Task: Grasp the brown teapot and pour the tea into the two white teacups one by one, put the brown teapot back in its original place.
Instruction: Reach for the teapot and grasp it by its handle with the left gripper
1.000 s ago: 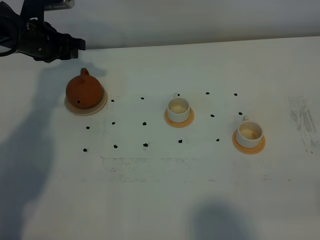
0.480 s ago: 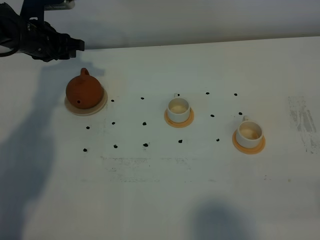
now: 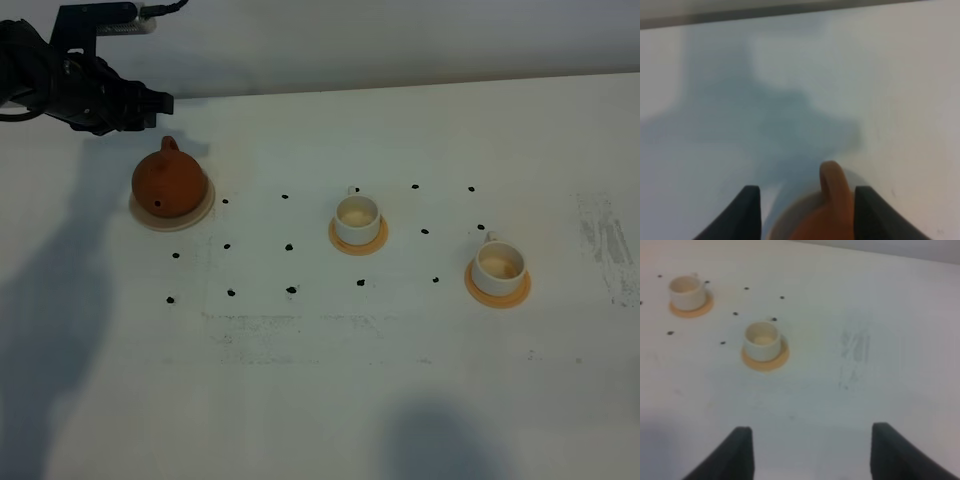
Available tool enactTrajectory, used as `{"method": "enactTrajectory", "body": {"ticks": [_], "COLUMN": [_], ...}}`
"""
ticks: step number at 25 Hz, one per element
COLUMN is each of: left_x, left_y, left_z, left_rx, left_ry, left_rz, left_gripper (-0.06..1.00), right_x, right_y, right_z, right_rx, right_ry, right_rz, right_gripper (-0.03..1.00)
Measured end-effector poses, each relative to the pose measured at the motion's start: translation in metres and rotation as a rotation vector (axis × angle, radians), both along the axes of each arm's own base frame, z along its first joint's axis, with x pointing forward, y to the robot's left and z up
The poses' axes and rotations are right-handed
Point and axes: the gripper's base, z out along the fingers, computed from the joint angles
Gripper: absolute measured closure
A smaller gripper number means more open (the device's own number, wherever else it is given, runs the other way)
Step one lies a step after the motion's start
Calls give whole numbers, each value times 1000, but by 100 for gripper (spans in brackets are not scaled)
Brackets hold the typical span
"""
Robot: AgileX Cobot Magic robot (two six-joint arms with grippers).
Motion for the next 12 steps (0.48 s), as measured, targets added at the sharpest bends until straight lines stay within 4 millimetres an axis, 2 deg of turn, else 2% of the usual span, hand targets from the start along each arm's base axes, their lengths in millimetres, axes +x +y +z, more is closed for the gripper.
{"method": "enactTrajectory", "body": {"ticks": [12], "left_x": [13], "left_y": [-6], "left_z": [1], "left_rx": [-2], "left_ry": [-29], "left_rz": [-11], "left_gripper": [52], "right_x": [1], "right_y": [1], "right_z": [0], "right_rx": [1], "right_ry": [0], "right_rz": [-97], "right_gripper": [45]}}
